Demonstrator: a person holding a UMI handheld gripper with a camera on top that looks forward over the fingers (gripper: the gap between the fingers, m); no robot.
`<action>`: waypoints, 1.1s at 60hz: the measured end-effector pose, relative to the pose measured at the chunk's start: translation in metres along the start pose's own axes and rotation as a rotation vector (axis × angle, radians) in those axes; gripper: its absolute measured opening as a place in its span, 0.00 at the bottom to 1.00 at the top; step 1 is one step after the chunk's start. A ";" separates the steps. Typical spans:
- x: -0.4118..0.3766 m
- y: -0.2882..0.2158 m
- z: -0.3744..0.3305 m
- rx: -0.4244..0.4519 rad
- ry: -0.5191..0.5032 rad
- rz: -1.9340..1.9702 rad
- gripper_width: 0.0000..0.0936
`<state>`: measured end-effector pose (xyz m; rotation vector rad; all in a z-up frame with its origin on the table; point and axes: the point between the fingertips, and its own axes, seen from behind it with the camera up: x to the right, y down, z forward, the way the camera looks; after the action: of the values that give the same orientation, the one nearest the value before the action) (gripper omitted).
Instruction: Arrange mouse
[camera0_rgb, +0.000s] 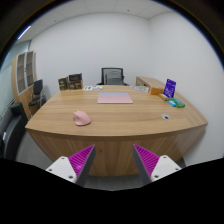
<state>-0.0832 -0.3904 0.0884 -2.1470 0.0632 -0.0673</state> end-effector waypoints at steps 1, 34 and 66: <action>-0.009 -0.002 0.001 0.003 0.001 0.001 0.84; -0.160 -0.044 0.163 0.034 -0.136 -0.081 0.83; -0.158 -0.086 0.291 0.002 -0.180 -0.045 0.83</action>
<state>-0.2176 -0.0896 -0.0019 -2.1436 -0.0896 0.1001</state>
